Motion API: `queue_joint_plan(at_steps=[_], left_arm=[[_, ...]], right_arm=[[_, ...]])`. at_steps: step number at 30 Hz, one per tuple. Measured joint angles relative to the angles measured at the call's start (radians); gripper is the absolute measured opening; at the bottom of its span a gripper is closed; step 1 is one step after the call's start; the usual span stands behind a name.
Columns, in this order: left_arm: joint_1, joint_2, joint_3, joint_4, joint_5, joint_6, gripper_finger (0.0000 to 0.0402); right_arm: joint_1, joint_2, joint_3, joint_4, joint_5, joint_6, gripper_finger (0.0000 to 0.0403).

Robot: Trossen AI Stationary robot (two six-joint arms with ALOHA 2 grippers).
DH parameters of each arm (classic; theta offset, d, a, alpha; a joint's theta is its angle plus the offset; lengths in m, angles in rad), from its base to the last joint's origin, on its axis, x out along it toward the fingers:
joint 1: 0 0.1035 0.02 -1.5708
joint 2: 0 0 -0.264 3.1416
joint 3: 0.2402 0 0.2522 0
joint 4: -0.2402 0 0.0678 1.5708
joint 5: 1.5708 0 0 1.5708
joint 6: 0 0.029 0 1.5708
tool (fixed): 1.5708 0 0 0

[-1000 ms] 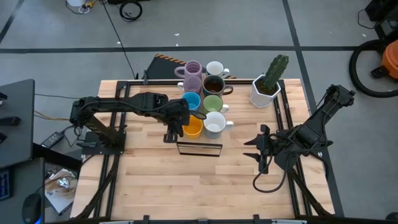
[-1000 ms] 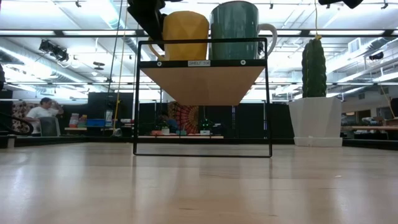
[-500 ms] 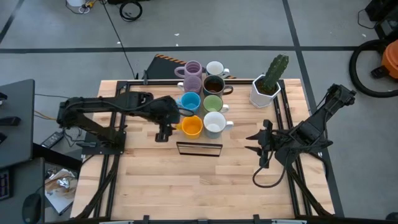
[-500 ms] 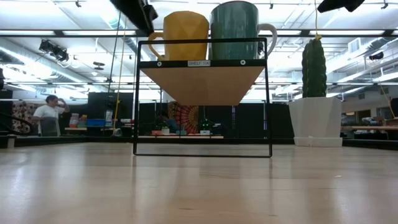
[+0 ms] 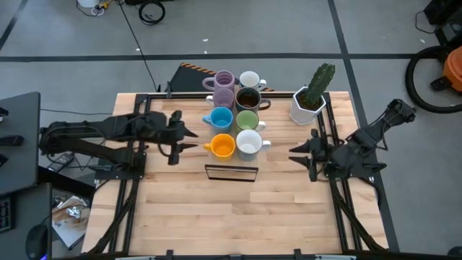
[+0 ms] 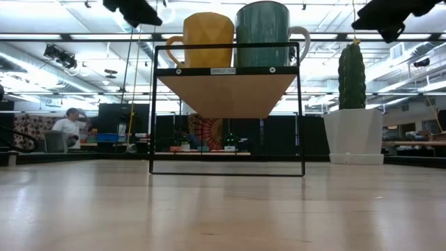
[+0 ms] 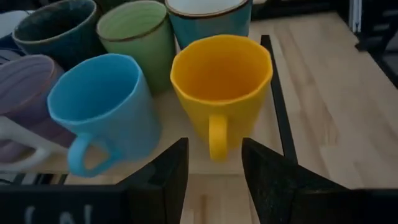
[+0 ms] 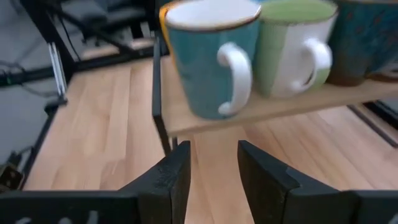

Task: Place coffee mugs
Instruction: Return to Home Position

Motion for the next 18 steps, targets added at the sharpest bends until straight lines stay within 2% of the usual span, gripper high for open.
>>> queue_joint_plan(at_steps=[8, 11, 18], left_arm=[[0.0, -0.19, -0.341, 0.391, -0.022, 0.003, 0.0155], [0.0, -0.24, -0.45, 0.524, -0.074, 0.008, 0.0155], [-0.001, -0.359, -0.663, 0.758, -0.122, -0.012, 0.0155]], right_arm=[[-0.098, -0.182, -0.149, 0.238, -0.009, -0.199, 0.014], [-0.128, -0.244, -0.169, 0.24, -0.009, -0.225, 0.014], [-0.196, -0.408, -0.223, 0.234, -0.012, -0.242, 0.0138]])
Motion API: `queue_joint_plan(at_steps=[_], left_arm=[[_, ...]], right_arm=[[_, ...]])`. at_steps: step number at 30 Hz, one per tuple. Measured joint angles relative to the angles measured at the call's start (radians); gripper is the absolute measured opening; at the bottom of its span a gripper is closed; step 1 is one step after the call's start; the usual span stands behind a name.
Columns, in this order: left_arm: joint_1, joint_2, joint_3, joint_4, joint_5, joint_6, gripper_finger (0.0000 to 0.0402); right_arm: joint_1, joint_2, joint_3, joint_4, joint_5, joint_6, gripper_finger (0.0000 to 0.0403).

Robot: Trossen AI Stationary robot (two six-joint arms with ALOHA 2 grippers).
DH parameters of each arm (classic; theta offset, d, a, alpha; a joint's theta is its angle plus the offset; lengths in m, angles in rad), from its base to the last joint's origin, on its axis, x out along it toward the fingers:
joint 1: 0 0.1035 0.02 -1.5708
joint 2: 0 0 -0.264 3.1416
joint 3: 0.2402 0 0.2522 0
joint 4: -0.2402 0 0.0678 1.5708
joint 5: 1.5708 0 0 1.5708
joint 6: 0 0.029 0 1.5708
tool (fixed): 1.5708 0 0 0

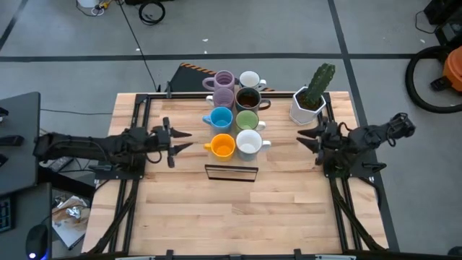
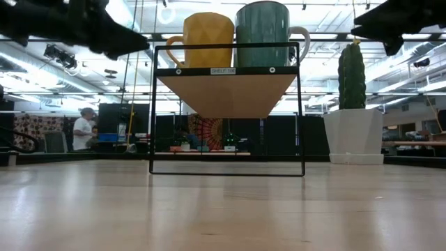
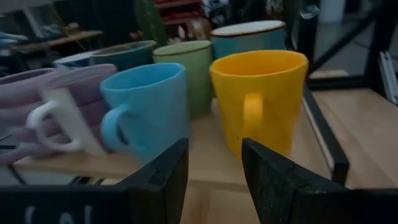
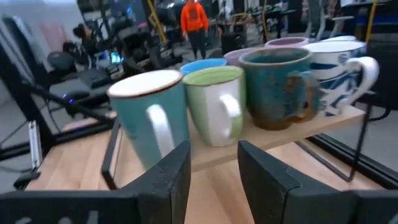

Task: Place coffee mugs
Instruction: Return to Home Position

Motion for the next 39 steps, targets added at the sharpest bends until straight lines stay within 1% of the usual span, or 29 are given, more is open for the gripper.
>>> queue_joint_plan(at_steps=[2, 5, 8, 12, 14, 18, 21, 23, 25, 28, 29, 32, 34, 36, 39], left_arm=[[0.0, -0.041, -0.05, 0.048, -0.023, -0.009, 0.0155], [0.0, -0.119, -0.102, 0.054, -0.03, -0.013, 0.0155], [-0.001, -0.204, -0.133, 0.011, -0.03, -0.026, 0.0155], [0.0, -0.313, -0.173, -0.047, -0.004, -0.043, 0.0155], [0.0, -0.373, -0.189, -0.081, 0.008, -0.055, 0.0155], [-0.001, -0.478, -0.23, -0.13, 0.027, -0.07, 0.0155], [-0.001, -0.55, -0.266, -0.127, 0.05, -0.08, 0.0155], [-0.001, -0.591, -0.288, -0.124, 0.056, -0.085, 0.0155], [-0.001, -0.617, -0.305, -0.124, 0.058, -0.126, 0.0155], [-0.001, -0.614, -0.318, -0.158, 0.059, -0.207, 0.0155], [-0.001, -0.608, -0.318, -0.164, 0.062, -0.233, 0.0155], [-0.001, -0.597, -0.318, -0.17, 0.062, -0.373, 0.0155], [-0.001, -0.593, -0.318, -0.167, 0.062, -0.443, 0.0155], [-0.001, -0.591, -0.318, -0.164, 0.061, -0.481, 0.0155], [-0.001, -0.591, -0.319, -0.164, 0.06, -0.484, 0.0155]], right_arm=[[-0.015, -0.044, -0.018, 0.001, -0.001, -0.003, 0.0139], [-0.027, -0.107, -0.033, -0.009, -0.01, -0.003, 0.0138], [-0.029, -0.17, -0.06, -0.013, 0.001, -0.012, 0.0137], [-0.029, -0.252, -0.112, -0.009, 0.029, -0.022, 0.0138], [-0.028, -0.248, -0.133, 0.007, 0.053, -0.005, 0.0138], [-0.029, -0.25, -0.188, 0.063, 0.054, 0.039, 0.0136], [-0.029, -0.249, -0.246, 0.156, 0.068, 0.048, 0.0136], [-0.029, -0.248, -0.3, 0.246, 0.116, 0.049, 0.0136], [-0.029, -0.247, -0.348, 0.333, 0.161, 0.065, 0.0136], [-0.029, -0.248, -0.406, 0.409, 0.174, 0.08, 0.0136], [-0.029, -0.248, -0.42, 0.416, 0.17, 0.076, 0.0136], [-0.029, -0.244, -0.418, 0.356, 0.131, 0.079, 0.0137], [-0.029, -0.243, -0.419, 0.36, 0.106, 0.071, 0.0137], [-0.029, -0.243, -0.419, 0.362, 0.091, 0.072, 0.0137], [-0.029, -0.243, -0.419, 0.362, 0.071, 0.075, 0.0137]])
